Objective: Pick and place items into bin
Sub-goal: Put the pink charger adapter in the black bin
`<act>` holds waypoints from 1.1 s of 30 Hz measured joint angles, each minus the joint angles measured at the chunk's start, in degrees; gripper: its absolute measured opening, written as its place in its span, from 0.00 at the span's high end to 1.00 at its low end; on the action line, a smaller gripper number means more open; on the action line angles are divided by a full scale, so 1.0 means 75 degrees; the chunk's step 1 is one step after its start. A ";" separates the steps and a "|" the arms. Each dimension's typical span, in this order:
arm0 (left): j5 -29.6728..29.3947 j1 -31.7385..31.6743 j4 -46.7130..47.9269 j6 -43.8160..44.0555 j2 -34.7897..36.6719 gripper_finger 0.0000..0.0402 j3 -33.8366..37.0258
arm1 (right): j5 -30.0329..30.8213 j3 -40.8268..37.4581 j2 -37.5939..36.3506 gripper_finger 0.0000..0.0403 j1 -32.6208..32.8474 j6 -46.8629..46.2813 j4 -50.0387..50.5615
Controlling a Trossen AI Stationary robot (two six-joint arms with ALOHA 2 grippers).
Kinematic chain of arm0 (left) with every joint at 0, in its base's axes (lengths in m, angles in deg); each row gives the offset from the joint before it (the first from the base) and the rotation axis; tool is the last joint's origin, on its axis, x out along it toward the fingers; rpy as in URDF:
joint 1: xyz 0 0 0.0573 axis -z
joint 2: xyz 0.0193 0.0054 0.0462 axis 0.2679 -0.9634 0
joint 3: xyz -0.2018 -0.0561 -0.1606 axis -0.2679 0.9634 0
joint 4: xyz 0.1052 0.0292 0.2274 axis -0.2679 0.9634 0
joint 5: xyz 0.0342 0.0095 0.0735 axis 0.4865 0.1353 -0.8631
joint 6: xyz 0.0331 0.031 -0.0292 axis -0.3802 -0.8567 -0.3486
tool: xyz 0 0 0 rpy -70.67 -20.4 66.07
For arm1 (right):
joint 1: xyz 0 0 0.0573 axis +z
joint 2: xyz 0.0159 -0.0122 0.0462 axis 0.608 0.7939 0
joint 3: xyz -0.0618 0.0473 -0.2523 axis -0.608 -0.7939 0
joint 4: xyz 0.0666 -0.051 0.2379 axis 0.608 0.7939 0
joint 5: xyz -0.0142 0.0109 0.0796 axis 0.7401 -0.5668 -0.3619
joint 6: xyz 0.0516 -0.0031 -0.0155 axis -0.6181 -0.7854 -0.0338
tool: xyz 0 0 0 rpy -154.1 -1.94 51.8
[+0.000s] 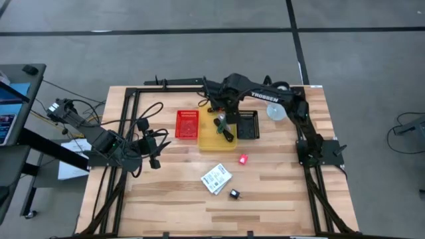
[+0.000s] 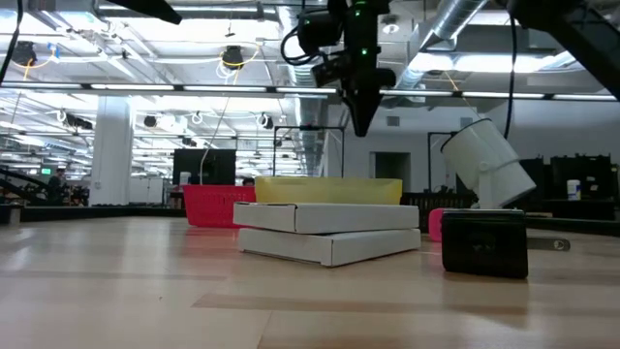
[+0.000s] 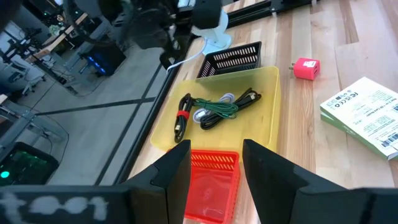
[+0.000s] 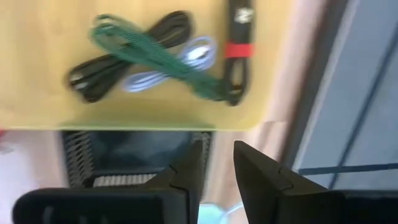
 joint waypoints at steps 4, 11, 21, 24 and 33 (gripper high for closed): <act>0.0000 0.0000 0.0000 0.0000 -0.0003 0.66 0.0000 | -0.0326 0.0000 0.0000 0.77 0.0292 -0.0342 0.0451; 0.0000 0.0000 0.0000 0.0056 -0.0001 0.66 0.0000 | -0.1155 0.0000 0.0000 0.65 0.1051 -0.0328 0.0446; 0.0452 0.0000 -0.0003 0.0137 -0.0003 0.66 0.0000 | -0.3121 0.0000 0.0000 0.47 0.1800 -0.0582 0.0447; 0.0626 -0.0003 -0.0003 0.0137 -0.0003 0.66 0.0000 | -0.3301 -0.0001 0.0000 0.45 0.1947 -0.0996 0.0448; 0.0635 0.0000 -0.0006 0.0151 0.0000 0.66 0.0000 | -0.3279 -0.0009 -0.0058 0.45 0.2611 -0.2314 0.0450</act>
